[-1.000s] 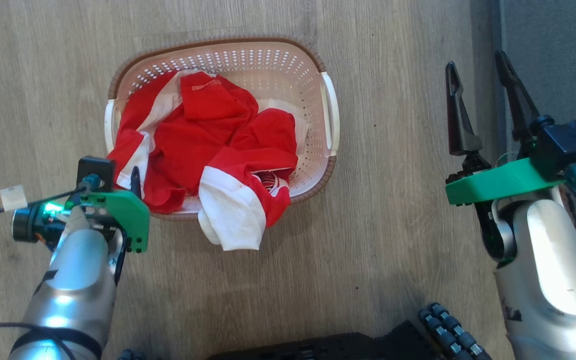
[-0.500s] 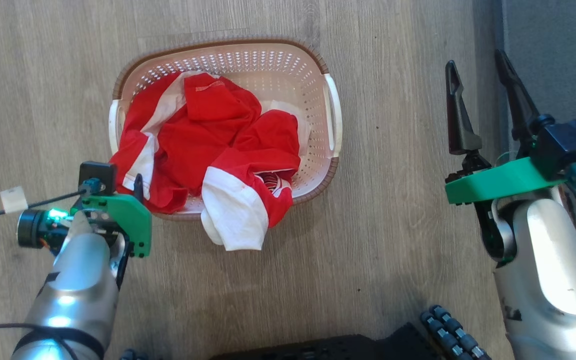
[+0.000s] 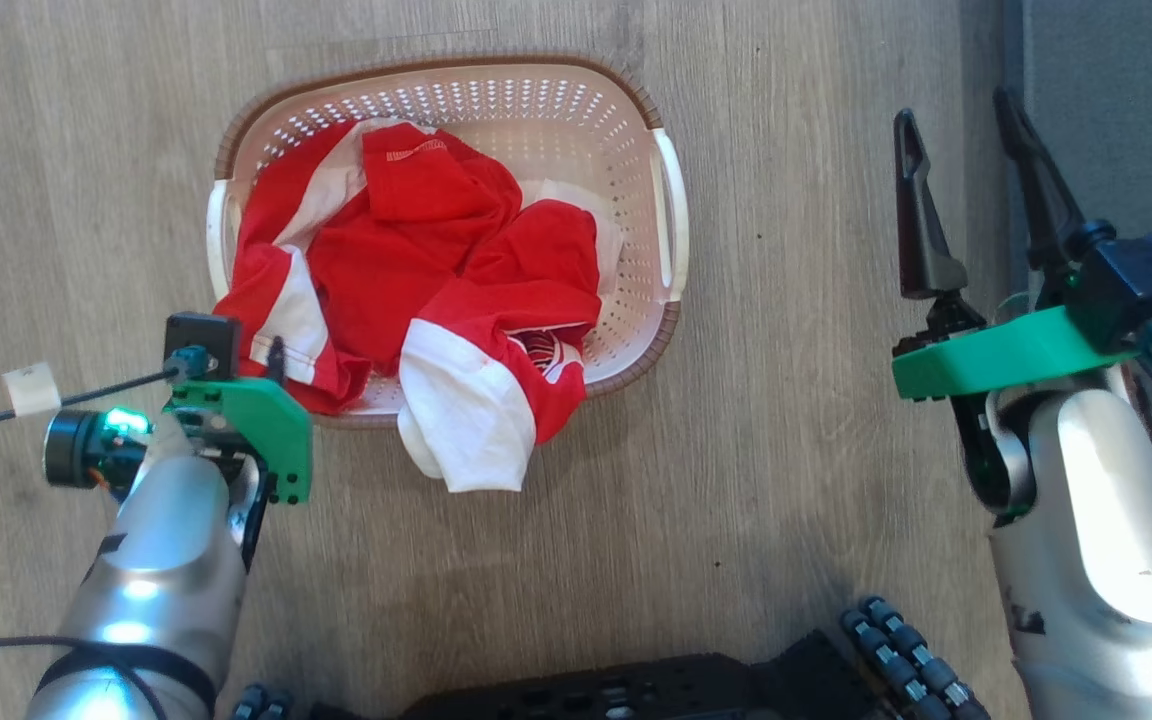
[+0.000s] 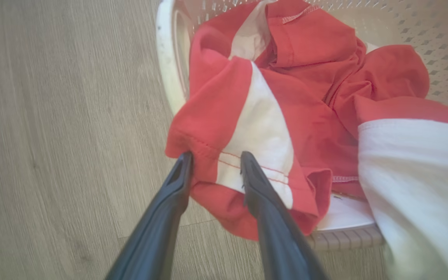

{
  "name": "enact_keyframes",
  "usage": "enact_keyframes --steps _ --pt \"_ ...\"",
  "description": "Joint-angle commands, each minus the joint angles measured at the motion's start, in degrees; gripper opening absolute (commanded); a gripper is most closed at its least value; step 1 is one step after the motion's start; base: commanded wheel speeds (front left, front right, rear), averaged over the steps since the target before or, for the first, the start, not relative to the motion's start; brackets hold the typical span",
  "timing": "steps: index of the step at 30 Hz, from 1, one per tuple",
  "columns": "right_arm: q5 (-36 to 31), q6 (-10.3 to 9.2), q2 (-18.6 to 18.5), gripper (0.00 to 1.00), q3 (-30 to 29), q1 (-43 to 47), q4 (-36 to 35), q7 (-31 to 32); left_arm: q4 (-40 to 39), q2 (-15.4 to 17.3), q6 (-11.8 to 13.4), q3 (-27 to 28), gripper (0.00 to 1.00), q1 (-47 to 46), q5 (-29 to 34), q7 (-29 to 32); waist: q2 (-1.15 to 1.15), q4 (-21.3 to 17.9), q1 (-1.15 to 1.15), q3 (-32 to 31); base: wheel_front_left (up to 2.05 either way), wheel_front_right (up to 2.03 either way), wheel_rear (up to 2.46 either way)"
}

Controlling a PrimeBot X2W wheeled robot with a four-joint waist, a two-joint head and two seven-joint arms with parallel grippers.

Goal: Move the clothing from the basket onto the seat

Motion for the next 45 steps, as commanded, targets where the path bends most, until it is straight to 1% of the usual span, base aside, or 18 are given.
enact_keyframes --steps 1,3,4,5,6,7,8,9,16,23,28,29,36,40,41,45 --pt "0.2 0.41 0.7 1.0 1.0 0.2 -2.0 -0.5 -0.2 1.5 -0.1 1.2 0.63 0.7 -0.4 -0.6 0.0 -0.1 0.0 0.2 0.0 0.0 0.0" --pt "0.3 0.41 0.7 1.0 1.0 0.1 -2.0 -0.5 -0.1 1.5 -0.1 1.1 0.56 0.6 -0.6 -0.6 0.0 -0.3 0.0 0.4 0.0 0.0 0.0" --pt "0.3 0.41 0.7 1.0 1.0 0.0 -2.0 -0.5 0.0 1.5 -0.1 1.0 0.49 0.5 -0.7 -0.6 0.0 -0.4 0.0 0.4 0.0 0.0 0.0" --pt "0.4 0.41 0.7 1.0 1.0 0.0 -2.1 -0.5 0.1 1.5 0.0 0.9 0.45 0.5 -0.8 -0.6 0.0 -0.4 0.0 0.5 0.0 0.0 0.0" --pt "0.4 0.41 0.7 1.0 1.0 -0.1 -2.1 -0.5 0.1 1.5 0.0 0.9 0.37 0.4 -0.8 -0.6 0.0 -0.5 0.0 0.5 0.0 0.0 0.0" --pt "0.4 0.41 0.7 1.0 1.0 -0.1 -2.0 -0.5 0.1 1.5 0.0 0.8 0.19 0.4 -0.9 -0.6 0.0 -0.6 0.0 0.5 0.0 0.0 0.0" --pt "0.4 0.41 0.7 1.0 1.0 -0.2 -2.0 -0.5 0.0 1.5 0.0 0.7 0.05 0.3 -0.9 -0.6 0.0 -0.7 0.0 0.5 0.0 0.0 0.0" --pt "0.4 0.41 0.7 1.0 0.9 -0.2 -1.9 -0.5 -0.1 1.5 0.0 0.5 0.0 0.3 -0.9 -0.6 0.0 -0.7 0.0 0.4 0.0 0.0 0.0" --pt "1.3 0.41 0.7 1.0 1.0 0.2 -1.4 -0.5 -2.0 1.5 -0.1 0.5 0.0 1.2 -1.7 -0.6 0.0 -0.6 0.0 -1.4 0.0 0.0 0.0" --pt "2.0 0.41 0.7 1.0 1.5 1.6 -0.4 -0.5 -7.5 1.3 -0.3 2.2 0.0 5.0 -4.1 -0.6 0.0 0.2 0.0 -5.6 0.0 0.0 0.0" --pt "2.2 0.41 0.7 1.0 1.6 3.3 0.5 -0.5 -14.8 1.1 -0.2 4.6 0.0 9.1 -6.2 -0.6 0.0 1.4 0.0 -10.5 0.0 0.0 0.0" --pt "2.1 0.41 0.7 1.0 1.5 4.2 0.8 -0.5 -18.5 0.9 -0.4 5.6 0.0 10.9 -6.9 -0.6 0.0 2.0 0.0 -12.7 0.0 0.0 0.0" --pt "1.9 0.41 0.5 1.0 1.3 7.8 2.3 -0.5 -30.2 0.0 -1.4 8.0 0.0 17.1 -8.4 -0.6 0.0 3.9 0.0 -21.2 0.0 0.0 0.0" --pt "2.1 0.41 0.2 1.0 1.3 9.7 2.9 -0.5 -35.8 -0.6 -2.3 9.1 0.0 19.7 -9.4 -0.6 0.0 4.6 0.0 -25.0 0.0 0.0 0.0" --pt "2.1 0.41 0.2 1.0 1.3 9.7 2.9 -0.5 -35.8 -0.6 -2.3 9.1 0.0 19.7 -9.4 -0.6 0.0 4.6 0.0 -25.0 0.0 0.0 0.0" --pt "2.4 0.41 -0.1 1.0 1.5 11.4 3.6 -0.5 -41.3 -1.1 -2.9 9.6 0.0 22.1 -10.0 -0.6 0.0 5.0 0.0 -28.0 0.0 0.0 0.0"
